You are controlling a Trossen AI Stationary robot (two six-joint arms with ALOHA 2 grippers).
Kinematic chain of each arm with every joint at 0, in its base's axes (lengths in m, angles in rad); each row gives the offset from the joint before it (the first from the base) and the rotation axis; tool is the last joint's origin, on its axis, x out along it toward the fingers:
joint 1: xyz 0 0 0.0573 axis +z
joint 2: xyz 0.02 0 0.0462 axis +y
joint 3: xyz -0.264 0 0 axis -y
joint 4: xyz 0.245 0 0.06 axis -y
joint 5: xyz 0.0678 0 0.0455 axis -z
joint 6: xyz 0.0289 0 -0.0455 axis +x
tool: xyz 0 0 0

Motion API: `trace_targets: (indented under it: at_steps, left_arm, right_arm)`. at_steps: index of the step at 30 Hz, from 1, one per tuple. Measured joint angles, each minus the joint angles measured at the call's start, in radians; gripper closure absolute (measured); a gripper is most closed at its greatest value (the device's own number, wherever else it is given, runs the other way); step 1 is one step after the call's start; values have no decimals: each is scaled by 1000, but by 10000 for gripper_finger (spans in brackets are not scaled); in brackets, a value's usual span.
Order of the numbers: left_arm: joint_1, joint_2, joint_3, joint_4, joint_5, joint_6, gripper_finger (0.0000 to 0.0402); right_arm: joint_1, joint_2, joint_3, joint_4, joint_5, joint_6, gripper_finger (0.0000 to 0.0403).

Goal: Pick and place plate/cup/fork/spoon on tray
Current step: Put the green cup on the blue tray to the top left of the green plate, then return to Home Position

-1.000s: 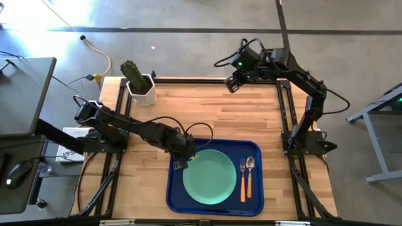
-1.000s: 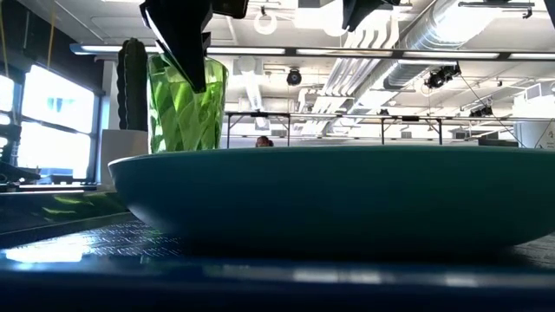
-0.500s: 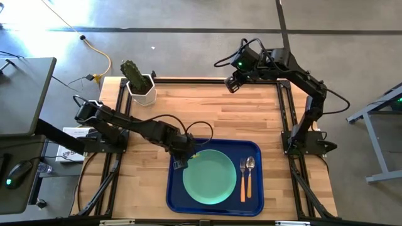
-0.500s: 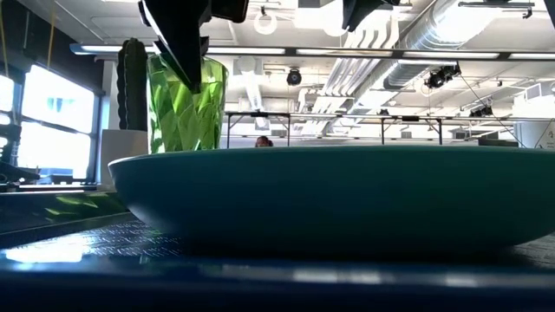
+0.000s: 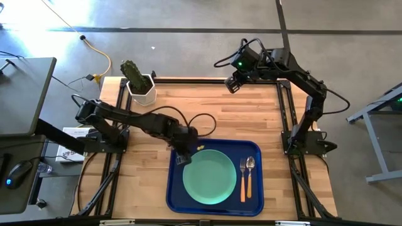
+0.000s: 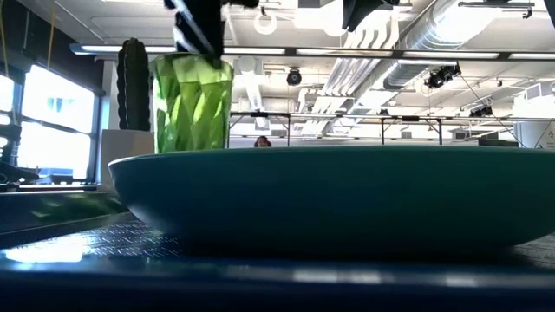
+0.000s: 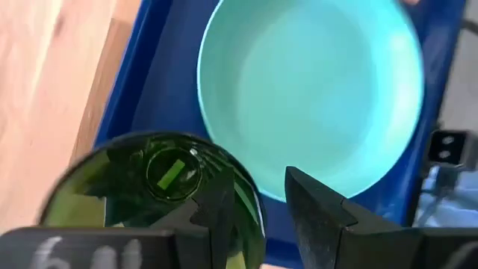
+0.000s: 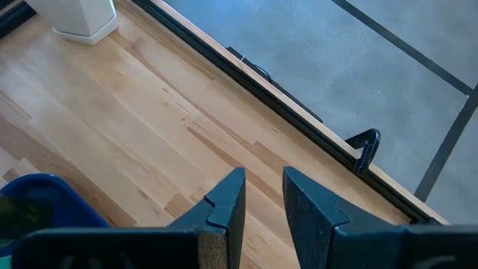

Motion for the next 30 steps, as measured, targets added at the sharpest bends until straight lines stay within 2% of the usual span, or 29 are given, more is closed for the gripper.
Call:
trace_targets:
  at_steps: [7,24,30]
  left_arm:
    - [0,0,103,-72,0,9,291]
    - [8,-28,438,-335,-8,210,291]
    - [7,-159,439,-361,-143,207,291]
  right_arm:
    - [0,0,0,0,0,-8,320]
    - [0,0,0,0,-48,-43,320]
    - [4,0,0,0,-47,-41,320]
